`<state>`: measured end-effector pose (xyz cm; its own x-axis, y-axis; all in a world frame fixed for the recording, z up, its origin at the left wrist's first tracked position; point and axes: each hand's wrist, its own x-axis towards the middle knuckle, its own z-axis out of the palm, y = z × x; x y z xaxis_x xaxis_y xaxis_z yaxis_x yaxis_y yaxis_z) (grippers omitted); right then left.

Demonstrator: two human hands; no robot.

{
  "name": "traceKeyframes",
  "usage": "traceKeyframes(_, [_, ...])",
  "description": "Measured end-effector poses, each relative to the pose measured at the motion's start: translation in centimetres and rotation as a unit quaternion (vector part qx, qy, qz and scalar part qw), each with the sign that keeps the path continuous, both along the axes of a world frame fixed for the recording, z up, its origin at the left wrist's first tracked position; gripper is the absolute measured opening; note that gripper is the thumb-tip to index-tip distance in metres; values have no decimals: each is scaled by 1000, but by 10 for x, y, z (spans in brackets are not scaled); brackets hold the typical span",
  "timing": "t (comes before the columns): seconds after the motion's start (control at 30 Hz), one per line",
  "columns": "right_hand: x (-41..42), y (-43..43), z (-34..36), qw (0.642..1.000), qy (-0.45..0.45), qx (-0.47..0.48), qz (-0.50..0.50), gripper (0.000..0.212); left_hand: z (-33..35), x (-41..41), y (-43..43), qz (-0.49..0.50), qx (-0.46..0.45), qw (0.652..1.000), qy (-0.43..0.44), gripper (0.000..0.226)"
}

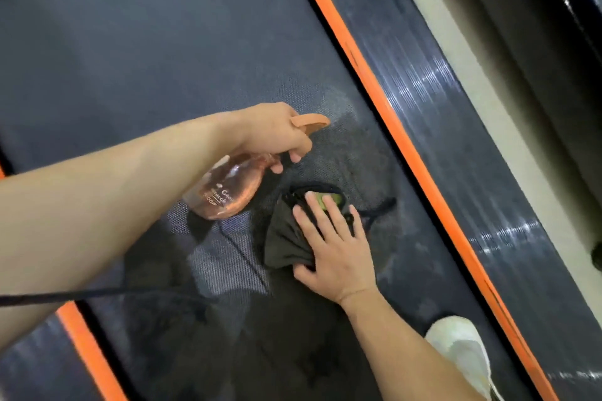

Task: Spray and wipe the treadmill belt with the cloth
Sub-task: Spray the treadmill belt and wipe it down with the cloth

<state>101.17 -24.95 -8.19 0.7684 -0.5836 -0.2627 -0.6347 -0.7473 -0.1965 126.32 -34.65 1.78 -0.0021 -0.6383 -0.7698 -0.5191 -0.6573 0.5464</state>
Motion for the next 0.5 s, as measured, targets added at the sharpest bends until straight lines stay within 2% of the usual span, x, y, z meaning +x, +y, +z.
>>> traceKeyframes(0.07, [-24, 9, 2, 992, 22, -13, -124, 94, 0, -7, -3, -2, 20, 1000, 14, 24])
traceKeyframes(0.13, [-50, 14, 2, 984, 35, -24, -175, 93, 1, -11, -3, 4, 33, 999, 30, 29])
traceKeyframes(0.27, [-67, 11, -3, 988, 24, -29, -149, 95, -2, -17, -3, 26, 35, 997, 65, 38])
traceKeyframes(0.4, [-67, 11, -6, 988, 13, -40, -147, 96, -5, -15, -5, 57, 29, 995, 81, 30])
traceKeyframes(0.5, [-69, 10, -8, 988, 3, -48, -145, 95, -8, -10, -1, 93, 14, 993, 68, 11])
